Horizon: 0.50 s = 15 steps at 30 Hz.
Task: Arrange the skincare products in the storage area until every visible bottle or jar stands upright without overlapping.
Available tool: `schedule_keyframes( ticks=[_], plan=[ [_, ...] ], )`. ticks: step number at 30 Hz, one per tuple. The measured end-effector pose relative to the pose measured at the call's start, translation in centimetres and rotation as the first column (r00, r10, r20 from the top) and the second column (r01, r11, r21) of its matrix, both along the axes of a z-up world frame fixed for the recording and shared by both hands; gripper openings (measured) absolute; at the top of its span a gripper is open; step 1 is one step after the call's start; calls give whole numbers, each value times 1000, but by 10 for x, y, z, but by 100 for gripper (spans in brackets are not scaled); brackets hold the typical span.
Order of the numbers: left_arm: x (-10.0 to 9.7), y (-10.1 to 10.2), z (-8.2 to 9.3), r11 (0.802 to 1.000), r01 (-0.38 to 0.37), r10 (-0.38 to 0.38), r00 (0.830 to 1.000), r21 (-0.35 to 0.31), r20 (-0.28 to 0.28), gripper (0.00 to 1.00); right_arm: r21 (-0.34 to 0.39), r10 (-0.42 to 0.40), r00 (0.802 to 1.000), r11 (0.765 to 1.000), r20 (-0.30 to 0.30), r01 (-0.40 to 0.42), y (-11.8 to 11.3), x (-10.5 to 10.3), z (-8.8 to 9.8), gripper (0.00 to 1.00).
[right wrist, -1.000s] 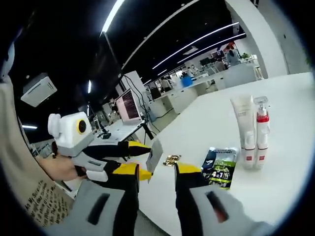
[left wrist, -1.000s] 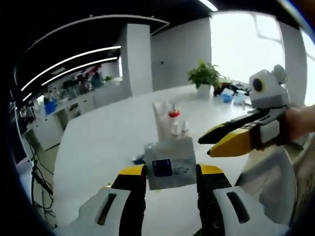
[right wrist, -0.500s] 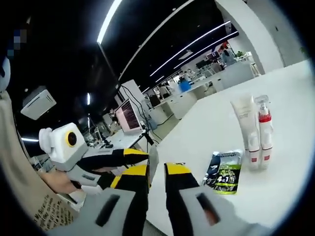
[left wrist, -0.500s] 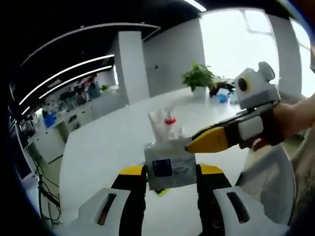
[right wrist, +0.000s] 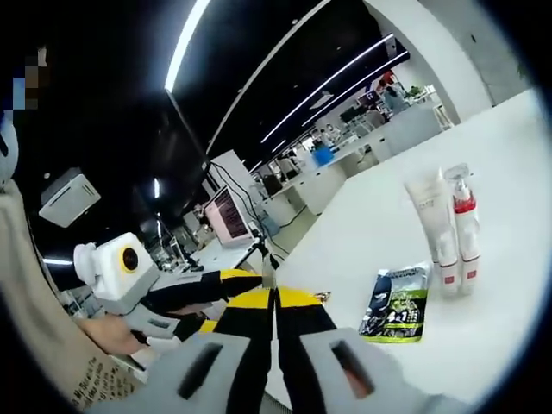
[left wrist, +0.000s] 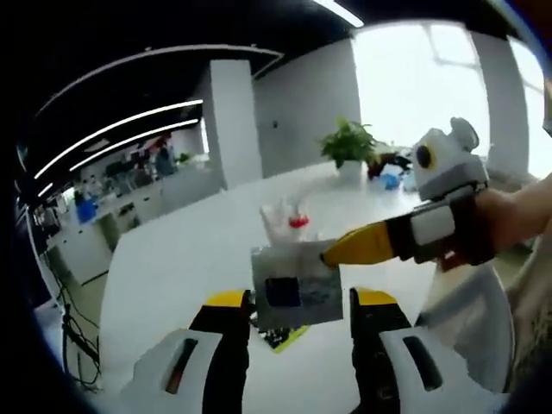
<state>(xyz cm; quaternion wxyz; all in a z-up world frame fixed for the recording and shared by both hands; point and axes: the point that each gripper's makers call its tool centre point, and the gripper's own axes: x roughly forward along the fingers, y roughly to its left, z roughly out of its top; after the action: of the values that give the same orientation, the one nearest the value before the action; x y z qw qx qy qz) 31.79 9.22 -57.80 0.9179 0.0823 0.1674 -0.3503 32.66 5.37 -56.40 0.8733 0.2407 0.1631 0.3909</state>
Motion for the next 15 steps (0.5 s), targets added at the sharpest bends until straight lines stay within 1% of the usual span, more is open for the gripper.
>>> schedule_keyframes(
  ticks=[1,2,3,4,5,6,7,8,9,10,11,12,13,14,15],
  plan=[
    [0,0,1,1000,6,-6,1000,-24,-6,50,4,-4,1000,1000,-2,4,-2,1,1,1],
    [0,-1,3,997,3,-5,1000,-73,-28,50,13,-8,1000,1000,0,8,-5,3,4,1],
    [0,1,6,985,-17,2,996,-171,-87,49,22,-11,1000,1000,-2,11,-8,4,6,1],
    [1,3,7,971,-35,4,991,-235,-133,49,30,-15,1000,999,-4,15,-11,5,8,1],
    [3,9,6,959,-42,-6,986,-280,-168,49,37,-17,1000,999,-7,17,-13,5,9,1],
    [3,10,6,953,-41,-17,982,-301,-186,48,43,-18,1000,999,-8,18,-14,5,11,1],
    [1,12,3,954,-24,-42,976,-300,-212,47,51,-19,1000,999,-10,19,-15,5,12,1],
    [4,16,3,956,-25,-35,979,-292,-200,46,59,-19,1000,998,-13,20,-16,5,14,1],
    [4,17,3,952,-23,-42,978,-304,-206,44,68,-17,1000,998,-18,18,-17,5,15,1],
    [1,16,4,942,-16,-67,970,-336,-233,44,75,-13,1000,997,-22,15,-17,4,15,1],
    [1,16,8,918,-32,-77,963,-396,-258,43,86,-8,1000,996,-26,10,-17,3,17,1],
    [3,18,11,898,-53,-76,959,-436,-274,42,94,-2,1000,996,-29,5,-16,2,17,1],
    [4,20,12,889,-61,-78,956,-454,-283,41,102,6,999,995,-37,-2,-15,0,18,1],
    [5,23,12,884,-63,-79,957,-463,-280,39,103,7,999,995,-38,-3,-14,0,18,1],
    [5,24,12,887,-58,-84,955,-459,-284,36,105,14,999,994,-39,-10,-13,-2,18,1]
  ],
)
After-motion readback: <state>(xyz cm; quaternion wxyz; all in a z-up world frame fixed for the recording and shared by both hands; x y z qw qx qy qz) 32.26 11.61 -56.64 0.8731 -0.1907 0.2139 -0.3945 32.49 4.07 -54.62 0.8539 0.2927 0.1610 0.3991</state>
